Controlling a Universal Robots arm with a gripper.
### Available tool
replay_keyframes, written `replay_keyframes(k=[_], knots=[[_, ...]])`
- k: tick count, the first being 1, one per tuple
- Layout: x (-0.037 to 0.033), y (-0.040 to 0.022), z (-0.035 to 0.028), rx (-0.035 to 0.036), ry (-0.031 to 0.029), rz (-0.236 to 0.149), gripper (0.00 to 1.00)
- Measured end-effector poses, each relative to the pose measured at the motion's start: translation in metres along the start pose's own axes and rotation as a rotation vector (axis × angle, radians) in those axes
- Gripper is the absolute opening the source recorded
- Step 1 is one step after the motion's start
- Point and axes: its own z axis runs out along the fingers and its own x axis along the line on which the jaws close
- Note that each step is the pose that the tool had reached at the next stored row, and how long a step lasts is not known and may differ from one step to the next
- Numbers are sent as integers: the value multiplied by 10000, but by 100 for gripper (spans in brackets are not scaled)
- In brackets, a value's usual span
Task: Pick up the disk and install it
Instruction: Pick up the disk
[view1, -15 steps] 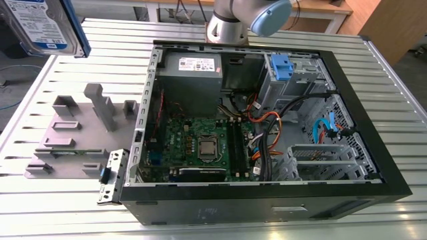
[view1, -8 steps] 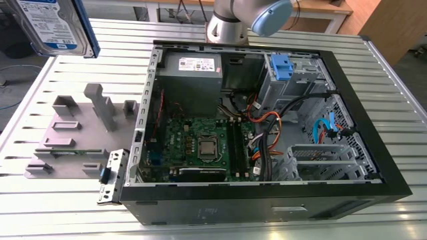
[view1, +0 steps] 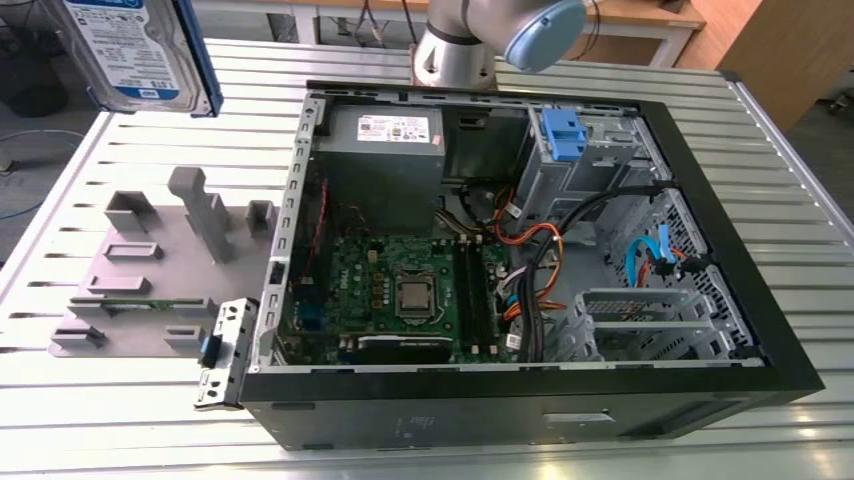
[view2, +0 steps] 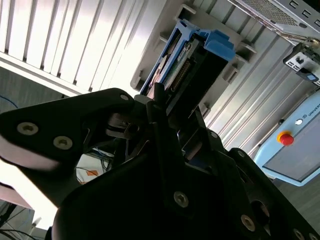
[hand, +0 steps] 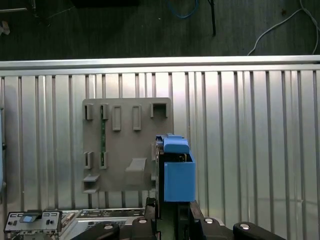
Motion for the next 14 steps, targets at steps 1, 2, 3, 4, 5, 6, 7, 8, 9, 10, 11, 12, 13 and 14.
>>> replay_keyframes(k=[1,2,3,4,5,6,7,8,9,10,11,12,13,14], knots=[[-1,-30,0,0,0,-1,35],[-2,-59,0,-1,0,0,35],[-4,-92,0,0,0,-1,35],[-5,-123,0,0,0,0,35],[-7,-153,0,0,0,1,35],[-8,-183,0,0,0,1,35],[-9,-213,0,-1,1,0,35],[-11,-242,0,0,0,0,35],[-12,-274,0,0,1,0,35],[-13,-299,1,0,0,-1,35],[-14,-320,1,0,0,-1,35],[-15,-343,1,0,0,-1,35],[-16,-365,1,-1,1,0,35],[-17,-389,1,0,0,0,35]])
